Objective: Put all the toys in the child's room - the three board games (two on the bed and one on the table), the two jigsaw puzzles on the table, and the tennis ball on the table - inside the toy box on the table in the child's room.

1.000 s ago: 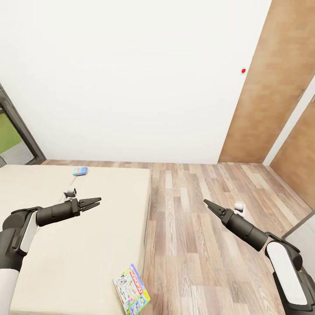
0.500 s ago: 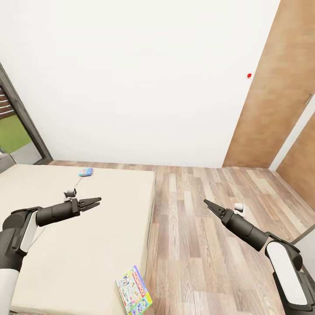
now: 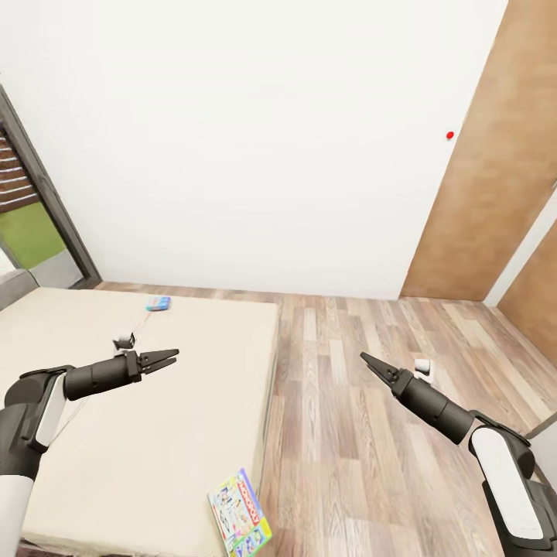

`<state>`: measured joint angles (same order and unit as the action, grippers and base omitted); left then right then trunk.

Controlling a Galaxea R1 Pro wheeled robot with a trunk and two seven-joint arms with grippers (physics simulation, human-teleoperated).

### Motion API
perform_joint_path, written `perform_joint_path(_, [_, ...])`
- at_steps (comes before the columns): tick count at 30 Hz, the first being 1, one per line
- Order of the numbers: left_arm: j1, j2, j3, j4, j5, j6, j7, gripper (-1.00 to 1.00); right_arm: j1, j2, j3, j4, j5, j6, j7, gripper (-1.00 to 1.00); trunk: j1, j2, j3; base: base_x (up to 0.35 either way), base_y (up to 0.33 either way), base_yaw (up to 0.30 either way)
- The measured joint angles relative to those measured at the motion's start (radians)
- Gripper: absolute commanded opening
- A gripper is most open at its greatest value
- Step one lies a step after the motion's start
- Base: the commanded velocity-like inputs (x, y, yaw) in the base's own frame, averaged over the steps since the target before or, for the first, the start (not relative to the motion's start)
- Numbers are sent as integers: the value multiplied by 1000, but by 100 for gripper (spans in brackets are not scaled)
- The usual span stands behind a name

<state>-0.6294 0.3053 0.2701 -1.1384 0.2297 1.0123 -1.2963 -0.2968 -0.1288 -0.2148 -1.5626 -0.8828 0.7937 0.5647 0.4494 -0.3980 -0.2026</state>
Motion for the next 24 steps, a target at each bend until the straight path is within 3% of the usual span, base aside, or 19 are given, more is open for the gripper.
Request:
perform_joint_path(11, [0,-3,0,0,0,0,1,100,0,0,0,0,0,-1,-2,100,0,0,7,0,-216,253])
perform_joint_path(24, [0,-3,0,0,0,0,0,100,0,0,0,1,0,-1,-3,100,0,0,16,0,-42,264])
